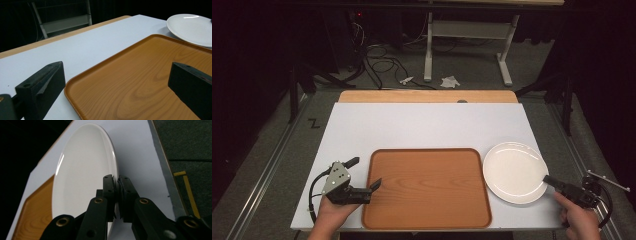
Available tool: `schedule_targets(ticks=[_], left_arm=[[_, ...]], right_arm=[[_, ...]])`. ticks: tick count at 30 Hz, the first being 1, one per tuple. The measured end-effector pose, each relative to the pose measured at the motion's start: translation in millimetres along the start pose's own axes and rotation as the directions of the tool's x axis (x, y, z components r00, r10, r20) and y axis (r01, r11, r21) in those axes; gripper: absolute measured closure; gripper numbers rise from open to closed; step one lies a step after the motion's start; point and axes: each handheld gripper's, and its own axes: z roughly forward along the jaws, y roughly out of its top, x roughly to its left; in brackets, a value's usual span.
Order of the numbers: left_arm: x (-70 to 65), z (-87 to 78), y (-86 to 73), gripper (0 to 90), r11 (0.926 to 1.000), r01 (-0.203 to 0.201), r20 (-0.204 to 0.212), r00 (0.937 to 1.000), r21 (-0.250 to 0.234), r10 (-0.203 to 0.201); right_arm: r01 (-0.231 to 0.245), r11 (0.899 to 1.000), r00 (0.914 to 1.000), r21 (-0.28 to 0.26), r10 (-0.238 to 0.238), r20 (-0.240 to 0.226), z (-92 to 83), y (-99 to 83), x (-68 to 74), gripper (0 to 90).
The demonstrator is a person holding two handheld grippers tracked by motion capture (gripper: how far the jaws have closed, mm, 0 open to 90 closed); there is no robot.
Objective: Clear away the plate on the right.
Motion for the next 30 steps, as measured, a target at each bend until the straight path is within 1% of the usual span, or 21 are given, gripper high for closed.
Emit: schedule_targets(ticks=[1, 2, 3, 4, 5, 6, 8, 11, 12, 13, 15, 19, 23, 30], left_arm=[[0.2, 0.0, -0.1, 1.7, 1.0, 0.001, 0.0, 1.0, 0.0, -0.001], [0.3, 0.0, -0.2, 1.6, 1.0, 0.003, -0.001, 1.0, 0.0, -0.003], [0.3, 0.0, -0.3, 1.6, 1.0, 0.003, -0.001, 1.0, 0.0, -0.003], [0.2, 0.0, -0.3, 1.6, 1.0, 0.004, -0.001, 1.0, 0.0, -0.004], [0.1, -0.1, -0.3, 1.6, 1.0, 0.005, -0.002, 1.0, -0.001, -0.005], [0.0, -0.1, -0.3, 1.6, 1.0, 0.004, -0.002, 1.0, 0.0, -0.004], [0.0, -0.2, -0.4, 1.6, 1.0, 0.004, -0.002, 1.0, 0.0, -0.004], [0.6, -0.9, -0.4, 1.6, 1.0, 0.009, -0.003, 1.0, -0.005, -0.009], [0.8, -1.2, -0.4, 1.6, 0.9999, 0.009, -0.003, 0.9999, -0.007, -0.009], [1.0, -1.8, -0.2, 1.6, 0.9999, 0.01, -0.005, 0.9999, -0.008, -0.01], [1.0, -2.7, 0.0, 1.7, 0.9999, 0.011, -0.007, 0.9999, -0.014, -0.011], [1.7, -3.1, -0.1, 1.6, 0.9998, 0.015, -0.008, 0.9998, -0.015, -0.015], [1.1, -4.6, 0.6, 1.6, 0.9997, 0.012, -0.008, 0.9999, -0.023, -0.012], [2.1, -3.6, -0.1, 1.6, 0.9997, 0.015, -0.005, 0.9999, -0.018, -0.015]], right_arm=[[-0.004, 1.0, 0.9999, -0.021, 0.004, -0.011, -2.9, 0.9, -0.6, 89.0], [-0.029, 0.999, 0.9985, -0.028, 0.027, -0.048, -5.3, 1.7, -0.9, 89.1], [-0.028, 0.999, 0.999, -0.028, 0.027, -0.036, -5.8, 1.9, 0.4, 89.4], [-0.011, 0.999, 0.999, -0.042, 0.009, -0.045, -6.3, 1.7, 2.2, 89.5], [-0.009, 0.999, 0.9992, -0.042, 0.007, -0.04, -7.0, 2.1, 5.2, 89.6], [-0.007, 0.999, 0.9987, -0.051, 0.004, -0.052, -7.7, 3.0, 6.8, 89.6], [0.008, 0.998, 0.9987, -0.057, -0.011, -0.049, -8.1, 3.5, 9.9, 89.6], [-0.004, 0.998, 0.9989, -0.059, 0.002, -0.048, -8.4, 3.7, 10.2, 89.5], [-0.02, 0.998, 0.9988, -0.064, 0.017, -0.045, -8.4, 3.9, 9.0, 89.4], [-0.028, 0.998, 0.9982, -0.061, 0.025, -0.055, -8.9, 4.1, 8.2, 89.4], [-0.038, 0.997, 0.9979, -0.069, 0.035, -0.055, -9.4, 4.3, 6.8, 89.4], [-0.051, 0.996, 0.9969, -0.071, 0.047, -0.064, -10.7, 4.3, 5.8, 89.3], [-0.046, 0.996, 0.9974, -0.071, 0.042, -0.059, -11.6, 4.2, 6.0, 89.3], [-0.07, 0.994, 0.9952, -0.084, 0.064, -0.074, -14.1, 4.3, 4.5, 89.3]])
